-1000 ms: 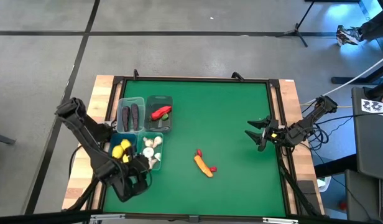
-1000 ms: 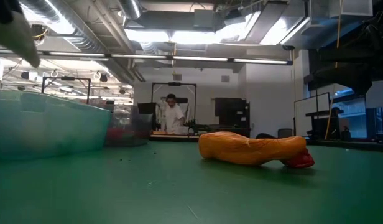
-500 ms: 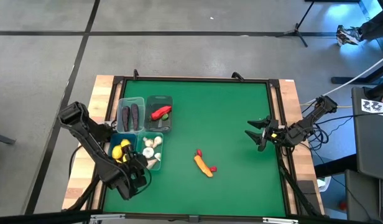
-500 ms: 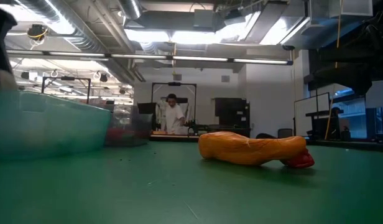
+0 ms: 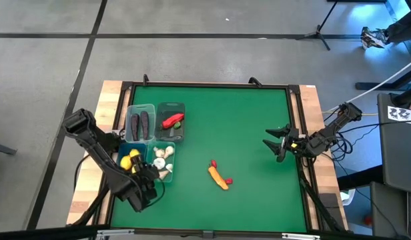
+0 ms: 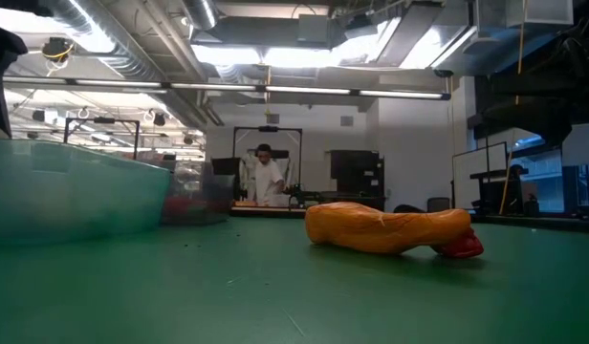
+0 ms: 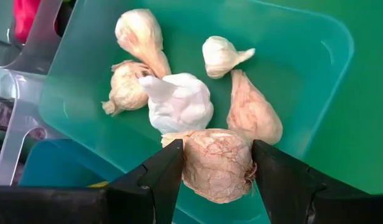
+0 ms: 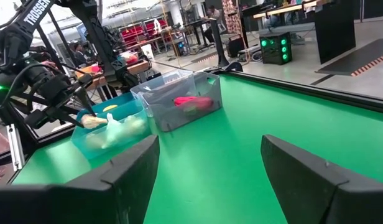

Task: Sort produce into baskets
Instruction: Put the white garlic into the green bin

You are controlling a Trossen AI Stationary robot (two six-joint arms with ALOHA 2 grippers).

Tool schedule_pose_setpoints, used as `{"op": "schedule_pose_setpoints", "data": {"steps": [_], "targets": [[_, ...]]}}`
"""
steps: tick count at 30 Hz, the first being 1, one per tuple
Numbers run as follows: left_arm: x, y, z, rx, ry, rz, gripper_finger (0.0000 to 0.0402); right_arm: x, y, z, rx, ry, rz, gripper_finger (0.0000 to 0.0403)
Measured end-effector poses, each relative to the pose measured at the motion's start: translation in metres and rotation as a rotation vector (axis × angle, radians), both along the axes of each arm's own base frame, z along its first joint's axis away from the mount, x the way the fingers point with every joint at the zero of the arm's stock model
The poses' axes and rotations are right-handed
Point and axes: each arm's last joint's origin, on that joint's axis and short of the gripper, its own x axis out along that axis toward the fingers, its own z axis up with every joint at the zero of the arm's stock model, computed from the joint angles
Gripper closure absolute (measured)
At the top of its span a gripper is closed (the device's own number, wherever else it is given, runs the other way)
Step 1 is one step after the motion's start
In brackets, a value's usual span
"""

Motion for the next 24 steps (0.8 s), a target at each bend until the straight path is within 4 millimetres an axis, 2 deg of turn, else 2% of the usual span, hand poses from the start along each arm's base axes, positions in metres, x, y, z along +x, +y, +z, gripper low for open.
{"op": "schedule_pose_setpoints", "data": {"steps": [10,24], "targets": [[0.009,0.009,-0.001,-0.031,0.131,-0.062,0.0217,0.000,0.000,0.000,-0.019,0.007,0.001,0.0123],[0.022,0.026,0.000,-0.058,0.202,-0.079,0.0217,0.000,0.000,0.000,-0.019,0.007,0.001,0.0123]]}}
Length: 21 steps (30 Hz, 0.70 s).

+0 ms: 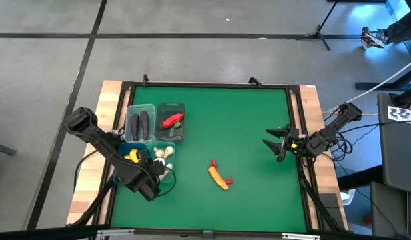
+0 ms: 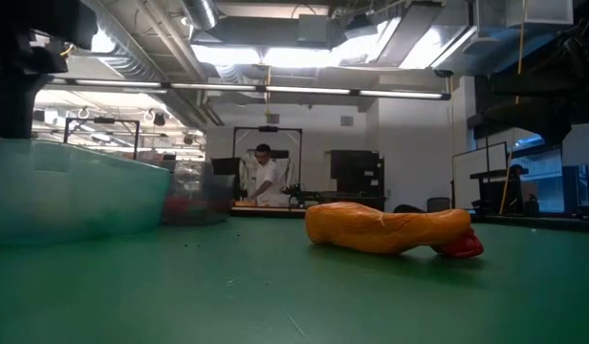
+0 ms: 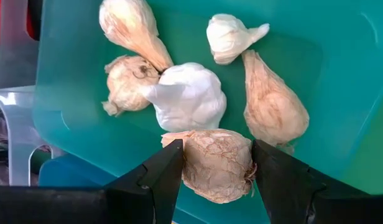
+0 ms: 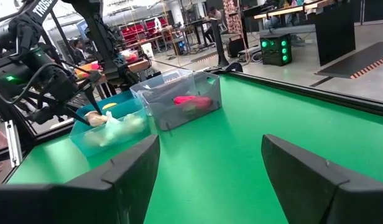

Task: Sort produce into baskets
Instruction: Put the white garlic into the green bin

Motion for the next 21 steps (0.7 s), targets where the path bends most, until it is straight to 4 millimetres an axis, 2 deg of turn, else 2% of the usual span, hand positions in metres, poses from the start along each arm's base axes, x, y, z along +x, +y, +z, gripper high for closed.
{"op": "schedule_pose_setpoints", "data": {"steps": [9,17,21], "targets": [[0.008,0.008,0.001,-0.025,0.025,0.001,0.0217,0.000,0.000,0.000,0.001,0.000,0.006,0.0123],[0.024,0.008,0.020,-0.090,0.010,-0.043,0.0217,0.000,0.000,0.000,0.001,0.000,0.006,0.0123],[0.026,0.009,0.025,-0.109,0.032,-0.084,0.0217,0.000,0.000,0.000,0.001,0.000,0.007,0.0123]]}}
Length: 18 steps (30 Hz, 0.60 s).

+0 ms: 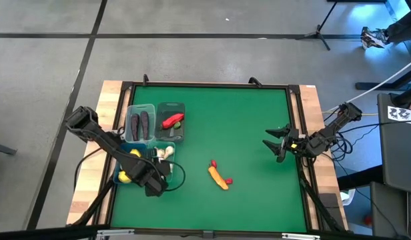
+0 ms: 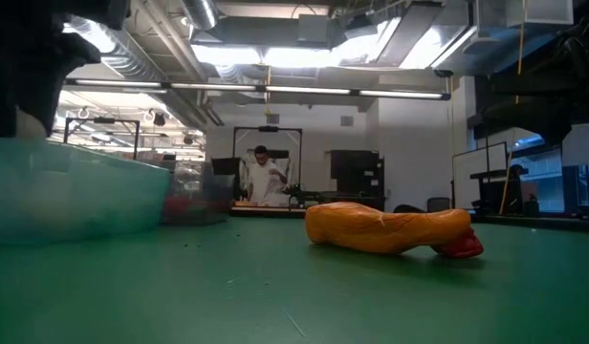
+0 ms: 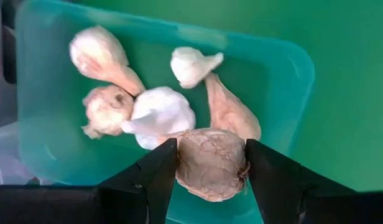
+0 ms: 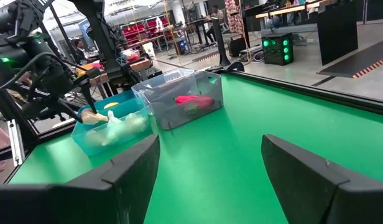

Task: Sort produce into baskets
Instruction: Put the white garlic into the green bin

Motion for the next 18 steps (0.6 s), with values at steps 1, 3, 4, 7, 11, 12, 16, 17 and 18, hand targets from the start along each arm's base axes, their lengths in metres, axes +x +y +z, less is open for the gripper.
{"op": "schedule_pose_setpoints", "data": {"steps": [1,3,4,7,11,12,16,17,18], "targets": [[-0.0003,0.0007,0.0003,-0.008,0.010,0.001,0.0217,0.0000,0.0000,0.0000,0.000,0.000,0.000,0.0123],[-0.0013,0.0031,0.0017,-0.009,0.023,0.011,0.0217,0.0000,0.0000,0.0000,-0.001,0.000,0.000,0.0123],[-0.0017,0.0037,0.0026,-0.010,0.021,0.017,0.0217,0.0000,0.0000,0.0000,-0.002,0.001,0.000,0.0123],[-0.0020,0.0039,0.0063,-0.029,-0.006,0.030,0.0217,0.0000,0.0000,0.0000,-0.002,0.001,0.000,0.0123],[-0.0055,0.0044,0.0070,-0.004,0.020,-0.009,0.0217,0.0000,0.0000,0.0000,-0.002,0.001,0.000,0.0123],[-0.0068,0.0049,0.0071,0.017,0.030,-0.041,0.0217,0.0000,0.0000,0.0000,-0.002,0.001,0.000,0.0123],[-0.0069,0.0063,0.0072,0.028,0.029,-0.018,0.0217,0.0000,0.0000,0.0000,-0.002,0.001,0.000,0.0123],[-0.0069,0.0063,0.0072,0.028,0.025,-0.003,0.0217,0.0000,0.0000,0.0000,-0.002,0.001,0.000,0.0123],[-0.0069,0.0063,0.0072,0.025,0.020,0.015,0.0217,0.0000,0.0000,0.0000,-0.003,0.001,0.000,0.0123]]}}
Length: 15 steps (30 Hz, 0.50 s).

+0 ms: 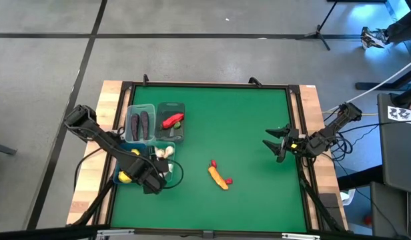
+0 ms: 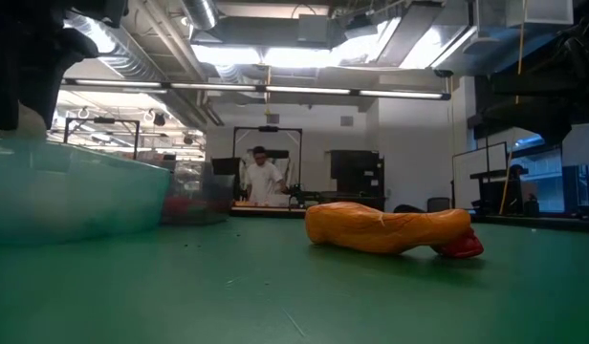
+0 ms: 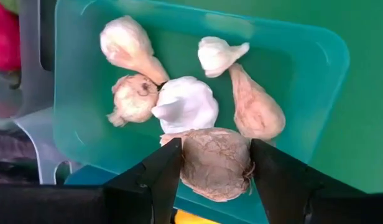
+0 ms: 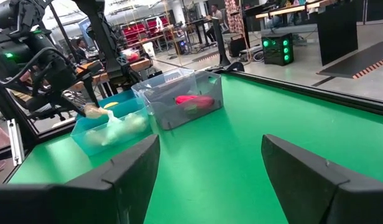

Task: Sort produce into baskets
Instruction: Put the white garlic into the green bin

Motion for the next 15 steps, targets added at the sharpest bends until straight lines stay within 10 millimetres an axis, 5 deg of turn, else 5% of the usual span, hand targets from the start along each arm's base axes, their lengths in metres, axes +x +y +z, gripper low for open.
{"op": "schedule_pose_setpoints", "data": {"steps": [15], "targets": [[0.0047,-0.0023,-0.0001,-0.020,-0.081,0.093,0.0217,0.0000,0.0000,0.0000,-0.024,0.008,0.001,0.0123]]}}
